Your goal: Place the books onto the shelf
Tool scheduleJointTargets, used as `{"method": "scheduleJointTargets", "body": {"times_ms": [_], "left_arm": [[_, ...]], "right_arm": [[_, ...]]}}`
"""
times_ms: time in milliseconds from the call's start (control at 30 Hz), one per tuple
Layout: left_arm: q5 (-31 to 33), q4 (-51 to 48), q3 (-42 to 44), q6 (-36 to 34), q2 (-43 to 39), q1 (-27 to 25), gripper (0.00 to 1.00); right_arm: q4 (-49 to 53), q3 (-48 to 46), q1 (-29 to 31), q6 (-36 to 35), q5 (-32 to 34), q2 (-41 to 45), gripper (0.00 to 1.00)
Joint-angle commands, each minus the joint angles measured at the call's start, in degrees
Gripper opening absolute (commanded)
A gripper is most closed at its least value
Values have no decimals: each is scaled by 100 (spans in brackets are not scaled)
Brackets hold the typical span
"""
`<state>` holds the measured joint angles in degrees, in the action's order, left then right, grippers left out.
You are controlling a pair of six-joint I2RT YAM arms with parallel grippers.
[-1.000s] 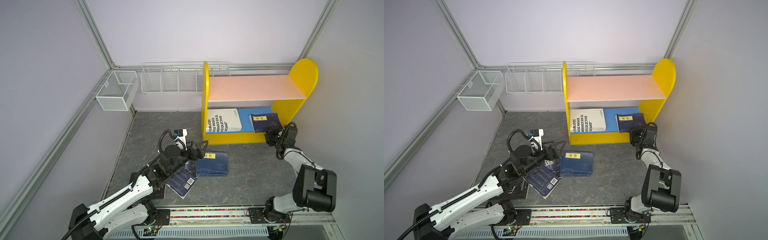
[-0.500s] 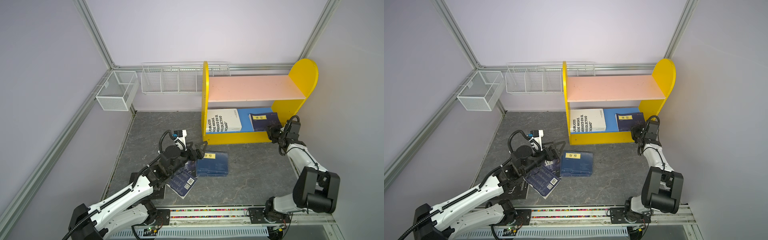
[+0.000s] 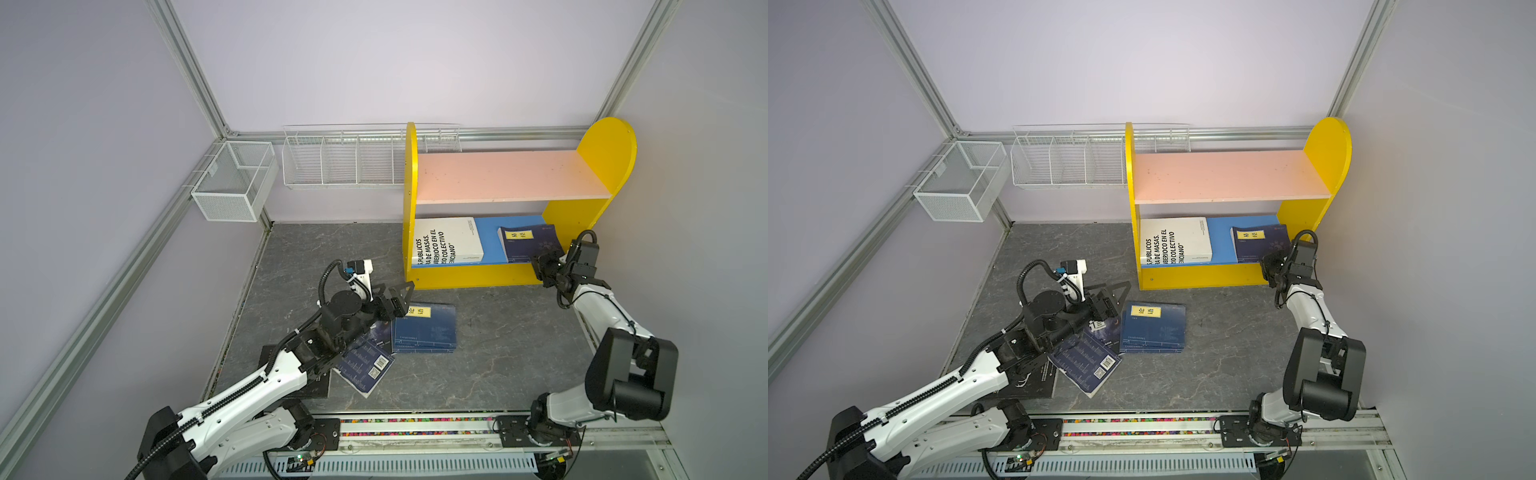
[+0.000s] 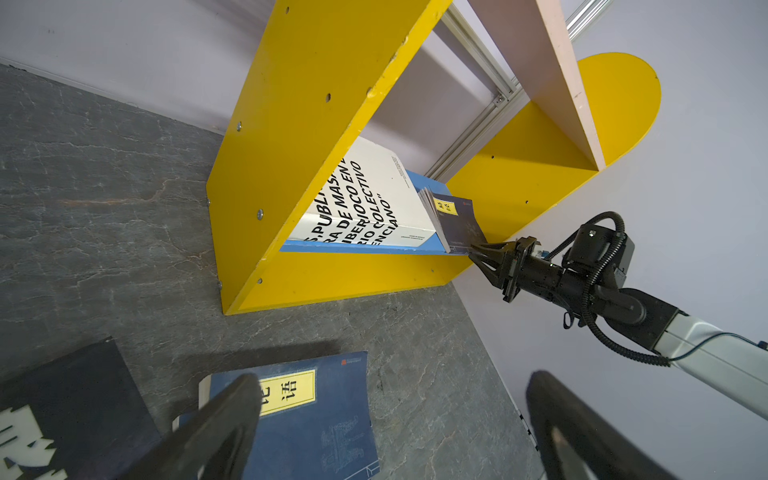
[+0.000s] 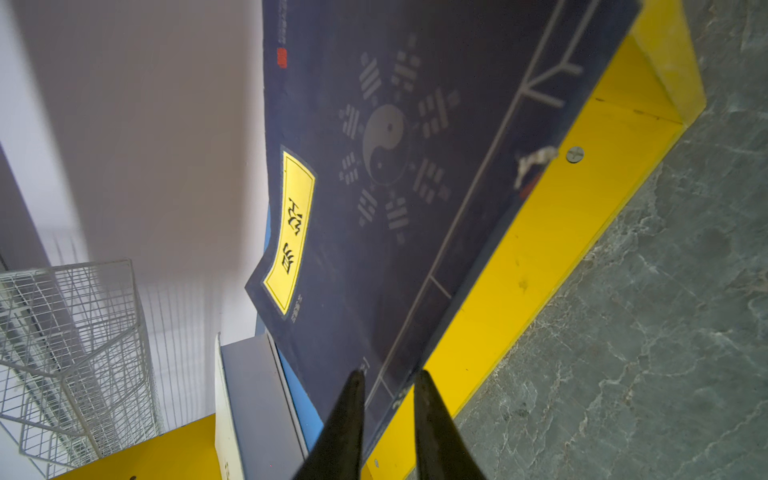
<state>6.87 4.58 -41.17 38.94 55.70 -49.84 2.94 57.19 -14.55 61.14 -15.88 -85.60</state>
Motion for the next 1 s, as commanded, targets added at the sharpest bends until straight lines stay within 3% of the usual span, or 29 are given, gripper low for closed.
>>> {"method": "scheduleJointTargets", "body": {"times_ms": [0, 300, 467, 567, 767, 967], "left_arm": [[105, 123, 74, 44, 42, 32, 100], [106, 133, 63, 76, 103, 63, 100], [98, 123, 56, 78, 63, 67, 100], [87, 97, 48, 64, -11, 72, 100], [303, -435, 47, 64, -280, 72, 100], [778, -2112, -211, 65, -521, 157, 100]], "right_arm": [[78, 180, -21, -112, 55, -128, 24], [210, 250, -15, -169, 114, -273, 23], [322, 209, -13, -164, 165, -174, 28], [345, 175, -20, -241, 201, 11, 37], [1138, 270, 234, -1243, 456, 833, 54], [1710, -186, 858, -2291, 520, 2064, 77]]}}
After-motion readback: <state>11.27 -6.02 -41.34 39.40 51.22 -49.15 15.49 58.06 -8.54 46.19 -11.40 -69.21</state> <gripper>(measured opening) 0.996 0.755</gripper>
